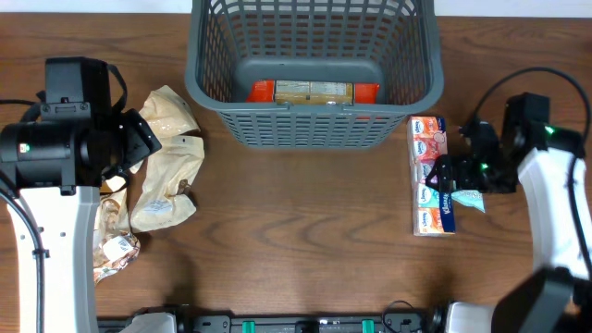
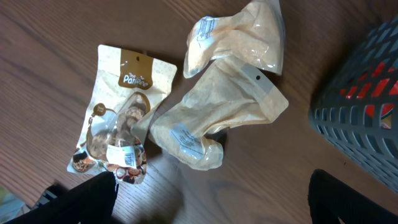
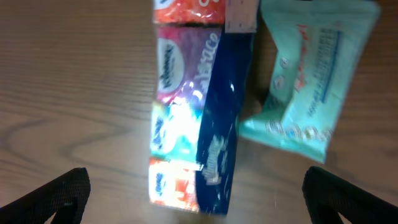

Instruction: Pack container

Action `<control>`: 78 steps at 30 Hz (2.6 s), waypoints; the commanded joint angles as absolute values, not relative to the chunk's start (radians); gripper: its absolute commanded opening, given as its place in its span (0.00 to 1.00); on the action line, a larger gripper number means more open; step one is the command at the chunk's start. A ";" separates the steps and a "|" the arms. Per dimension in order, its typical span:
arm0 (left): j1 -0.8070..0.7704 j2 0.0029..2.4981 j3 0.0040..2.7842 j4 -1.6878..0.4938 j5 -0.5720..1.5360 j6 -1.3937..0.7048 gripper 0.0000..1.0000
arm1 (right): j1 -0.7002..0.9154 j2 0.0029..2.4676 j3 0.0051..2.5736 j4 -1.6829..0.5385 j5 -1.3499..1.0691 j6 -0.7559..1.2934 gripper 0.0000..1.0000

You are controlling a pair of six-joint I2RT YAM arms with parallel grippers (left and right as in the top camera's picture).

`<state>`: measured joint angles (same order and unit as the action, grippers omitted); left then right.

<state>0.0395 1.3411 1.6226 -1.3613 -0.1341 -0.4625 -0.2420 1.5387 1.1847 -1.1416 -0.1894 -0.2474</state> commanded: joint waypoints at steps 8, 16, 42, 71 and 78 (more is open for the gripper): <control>0.044 1.348 1.619 -1.364 -0.138 -0.446 0.87 | -0.189 1.692 1.178 -1.033 -0.191 -0.312 0.99; 0.044 1.348 1.619 -1.364 -0.138 -0.446 0.87 | -0.170 1.710 1.178 -0.960 -0.191 -0.312 0.99; 0.044 1.348 1.619 -1.360 -0.138 -0.447 0.87 | -0.155 1.898 1.178 -0.796 -0.069 -0.167 0.88; 0.044 1.348 1.619 -1.361 -0.138 -0.446 0.87 | -0.190 1.821 1.758 -0.999 -0.067 -0.038 0.01; 0.044 1.348 1.619 -1.361 -0.138 -0.446 0.87 | -0.184 1.821 2.177 -1.139 -0.049 -0.062 0.01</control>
<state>0.0395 1.3411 1.6222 -1.3605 -0.1337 -0.4625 -0.1856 1.8629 2.0537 -1.1164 -0.0483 -0.0578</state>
